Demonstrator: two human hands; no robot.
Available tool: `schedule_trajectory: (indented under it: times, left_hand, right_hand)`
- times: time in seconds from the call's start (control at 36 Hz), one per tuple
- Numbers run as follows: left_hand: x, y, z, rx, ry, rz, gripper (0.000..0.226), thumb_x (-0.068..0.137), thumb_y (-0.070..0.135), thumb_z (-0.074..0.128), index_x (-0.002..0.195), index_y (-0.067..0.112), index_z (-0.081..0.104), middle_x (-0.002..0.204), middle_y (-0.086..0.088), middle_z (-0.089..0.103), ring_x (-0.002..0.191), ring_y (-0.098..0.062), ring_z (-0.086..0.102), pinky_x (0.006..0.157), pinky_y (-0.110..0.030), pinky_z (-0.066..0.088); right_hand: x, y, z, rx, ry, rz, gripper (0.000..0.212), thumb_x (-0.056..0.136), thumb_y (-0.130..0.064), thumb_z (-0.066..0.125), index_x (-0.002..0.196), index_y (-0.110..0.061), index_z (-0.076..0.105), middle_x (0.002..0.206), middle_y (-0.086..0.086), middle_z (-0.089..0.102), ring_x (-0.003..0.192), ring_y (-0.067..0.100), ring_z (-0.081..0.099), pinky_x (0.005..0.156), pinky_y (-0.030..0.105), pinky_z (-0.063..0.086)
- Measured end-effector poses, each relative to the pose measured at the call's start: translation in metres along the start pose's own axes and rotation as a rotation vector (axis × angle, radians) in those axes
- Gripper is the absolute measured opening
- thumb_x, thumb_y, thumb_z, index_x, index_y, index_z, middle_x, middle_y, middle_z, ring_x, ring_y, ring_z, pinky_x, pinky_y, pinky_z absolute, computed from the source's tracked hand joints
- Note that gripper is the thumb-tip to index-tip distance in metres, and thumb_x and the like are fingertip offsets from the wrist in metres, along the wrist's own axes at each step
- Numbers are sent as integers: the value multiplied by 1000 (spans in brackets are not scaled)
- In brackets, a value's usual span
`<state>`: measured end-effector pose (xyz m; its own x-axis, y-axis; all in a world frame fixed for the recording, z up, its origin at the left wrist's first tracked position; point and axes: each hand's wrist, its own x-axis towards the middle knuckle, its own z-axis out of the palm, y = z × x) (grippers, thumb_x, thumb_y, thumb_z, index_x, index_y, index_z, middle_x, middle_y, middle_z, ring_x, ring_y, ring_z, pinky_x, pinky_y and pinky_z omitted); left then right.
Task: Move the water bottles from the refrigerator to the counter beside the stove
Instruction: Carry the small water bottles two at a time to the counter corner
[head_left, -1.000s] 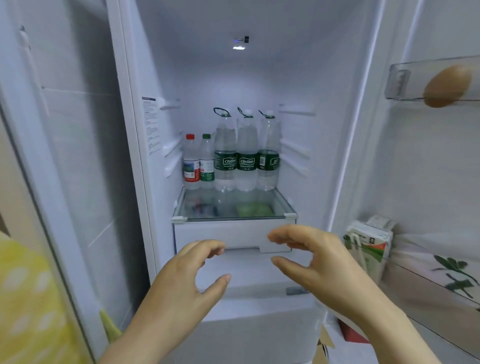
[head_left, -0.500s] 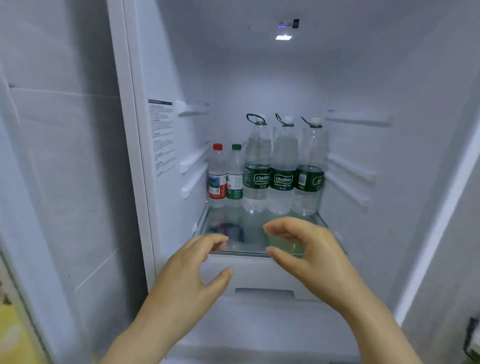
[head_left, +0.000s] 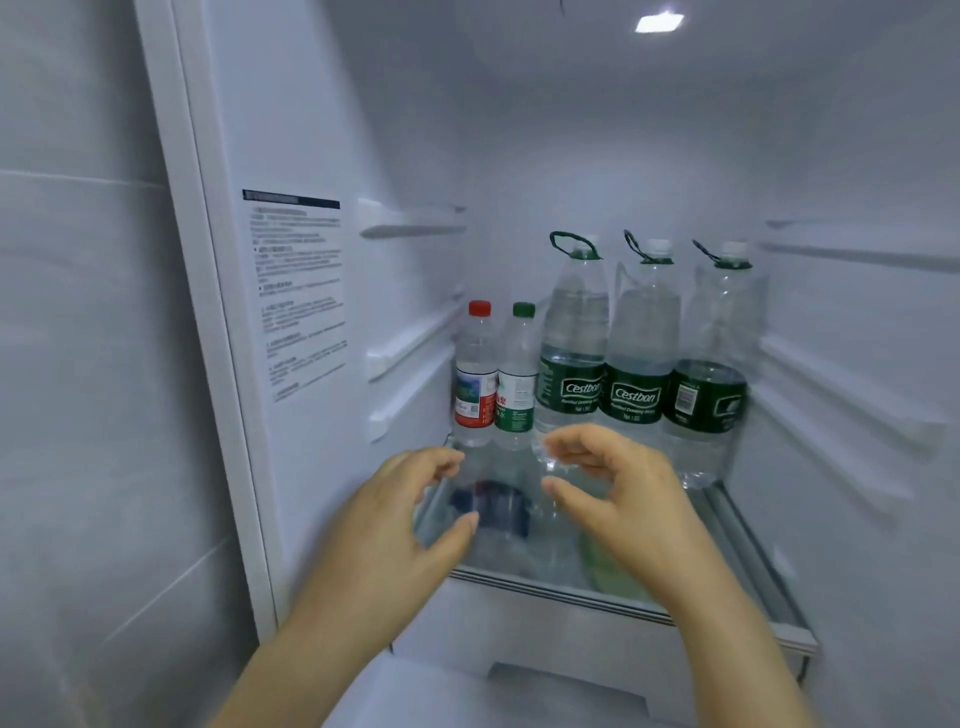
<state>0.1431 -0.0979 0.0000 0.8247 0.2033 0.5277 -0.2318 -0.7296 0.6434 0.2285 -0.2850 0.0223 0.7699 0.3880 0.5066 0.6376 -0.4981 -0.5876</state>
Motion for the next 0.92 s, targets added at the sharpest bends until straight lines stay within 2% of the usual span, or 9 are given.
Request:
schedule_trajectory:
  times: [0.08, 0.33, 0.42, 0.53, 0.58, 0.67, 0.81, 0.92]
  left_hand:
    - [16, -3, 4, 15, 2, 29, 40, 81, 25, 70, 109, 45, 50, 113, 23, 56, 106, 5, 53, 97, -23, 45]
    - [70, -5, 22, 39, -2, 70, 43, 83, 25, 68, 123, 29, 55, 116, 19, 52, 106, 4, 50, 96, -17, 41]
    - [88, -2, 27, 42, 2, 90, 43, 83, 22, 67, 123, 27, 55, 112, 18, 50, 104, 2, 50, 92, -15, 39]
    - [112, -5, 35, 108, -10, 102, 41, 83, 20, 66, 122, 25, 54, 116, 10, 51, 99, -4, 50, 83, -13, 36]
    - [124, -7, 38, 154, -9, 91, 42, 84, 20, 65, 123, 22, 53, 120, 5, 51, 103, -9, 51, 83, -15, 35]
    - [146, -7, 41, 250, 16, 78, 48, 85, 21, 62, 131, 16, 47, 130, -3, 49, 115, -20, 50, 91, -26, 38]
    - [181, -5, 53, 299, 54, 19, 48, 86, 17, 60, 131, 10, 45, 132, -10, 47, 118, -26, 47, 94, -33, 40]
    - [208, -13, 65, 300, 76, 25, 52, 85, 16, 61, 133, 7, 44, 133, -14, 45, 118, -29, 47, 97, -37, 41]
  right_hand:
    - [11, 6, 2, 6, 1, 2, 29, 82, -19, 72, 108, -30, 65, 104, -21, 65, 100, -6, 58, 92, 16, 47]
    - [40, 18, -9, -58, 30, -2, 33, 82, -19, 73, 110, -33, 62, 104, -25, 61, 99, -13, 54, 86, 3, 40]
    - [48, 21, -13, -75, 52, -10, 33, 83, -18, 71, 113, -30, 63, 106, -23, 62, 101, -12, 54, 88, 5, 41]
    - [58, 25, -13, -67, 69, -10, 33, 83, -19, 71, 114, -28, 63, 107, -23, 62, 100, -15, 53, 85, -2, 38]
    - [64, 28, -13, -73, 70, -6, 34, 83, -19, 71, 116, -25, 63, 109, -20, 63, 101, -12, 55, 85, 0, 39]
    - [73, 31, -13, -85, 67, -3, 34, 84, -20, 70, 118, -23, 63, 112, -16, 64, 103, -6, 57, 89, 6, 41]
    - [91, 33, -14, -97, 65, -3, 35, 84, -19, 70, 118, -23, 63, 112, -14, 65, 104, -2, 58, 95, 17, 45]
    - [102, 38, -16, -102, 62, -11, 32, 84, -20, 71, 115, -24, 64, 109, -15, 65, 103, -1, 58, 94, 17, 46]
